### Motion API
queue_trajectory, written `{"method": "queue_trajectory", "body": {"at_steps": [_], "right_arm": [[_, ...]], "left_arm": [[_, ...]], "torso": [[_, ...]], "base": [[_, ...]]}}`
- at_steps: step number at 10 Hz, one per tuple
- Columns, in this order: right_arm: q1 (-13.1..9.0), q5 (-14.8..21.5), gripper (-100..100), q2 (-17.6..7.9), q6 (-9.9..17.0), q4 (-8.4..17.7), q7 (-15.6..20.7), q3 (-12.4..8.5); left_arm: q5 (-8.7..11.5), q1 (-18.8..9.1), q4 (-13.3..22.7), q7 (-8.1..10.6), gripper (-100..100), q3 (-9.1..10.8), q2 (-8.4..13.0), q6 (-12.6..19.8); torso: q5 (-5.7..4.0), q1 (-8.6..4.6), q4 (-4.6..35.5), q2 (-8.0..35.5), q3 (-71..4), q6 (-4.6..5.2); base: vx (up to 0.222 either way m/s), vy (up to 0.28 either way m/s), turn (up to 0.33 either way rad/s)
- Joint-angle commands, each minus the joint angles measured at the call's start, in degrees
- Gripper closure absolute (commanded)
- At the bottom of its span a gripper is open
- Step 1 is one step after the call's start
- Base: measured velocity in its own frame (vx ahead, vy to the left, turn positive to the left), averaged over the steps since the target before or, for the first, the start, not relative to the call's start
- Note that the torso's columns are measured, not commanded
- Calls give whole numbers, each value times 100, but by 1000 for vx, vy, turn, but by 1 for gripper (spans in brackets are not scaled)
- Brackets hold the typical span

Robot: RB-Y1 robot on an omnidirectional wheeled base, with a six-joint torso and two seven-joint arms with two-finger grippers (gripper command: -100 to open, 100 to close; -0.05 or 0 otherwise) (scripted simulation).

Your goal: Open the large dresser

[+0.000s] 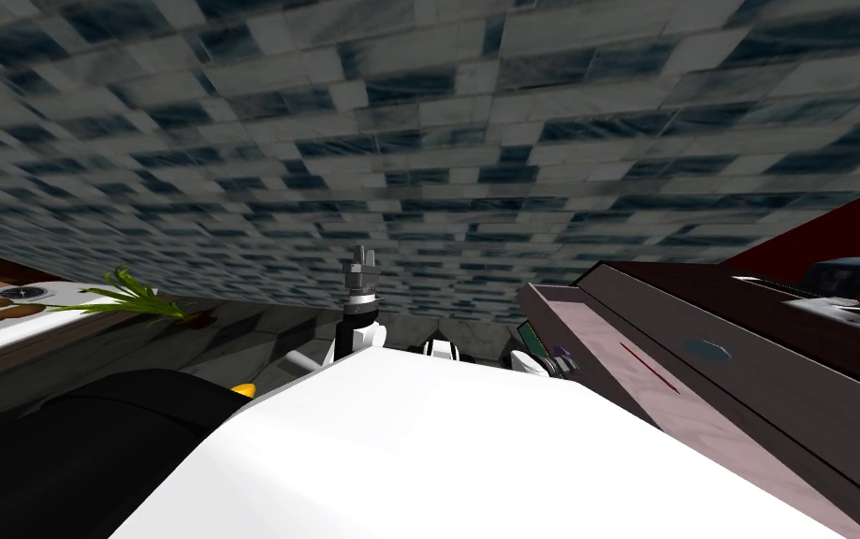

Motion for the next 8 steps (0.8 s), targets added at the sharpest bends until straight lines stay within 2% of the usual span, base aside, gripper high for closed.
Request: {"method": "queue_trajectory", "body": {"at_steps": [1, 2, 8], "right_arm": [[-248, -191, -100, -197, -140, -100, 402, -98], [-248, -191, -100, -197, -140, -100, 402, -98], [-660, -510, -100, -525, -373, -268, 1071, -262]], "left_arm": [[0, 0, 0, 0, 0, 1, 1, 0], [0, 0, 0, 0, 0, 1, 1, 0], [0, 0, 0, 0, 0, 1, 1, 0]], "torso": [[24, 1, 12, 17, 1, 10], [41, 13, 22, 38, 9, 17], [100, 85, 48, 60, 9, 21]], "base": [[-88, 64, -63], [-54, 23, -7], [-46, 37, -35]]}}
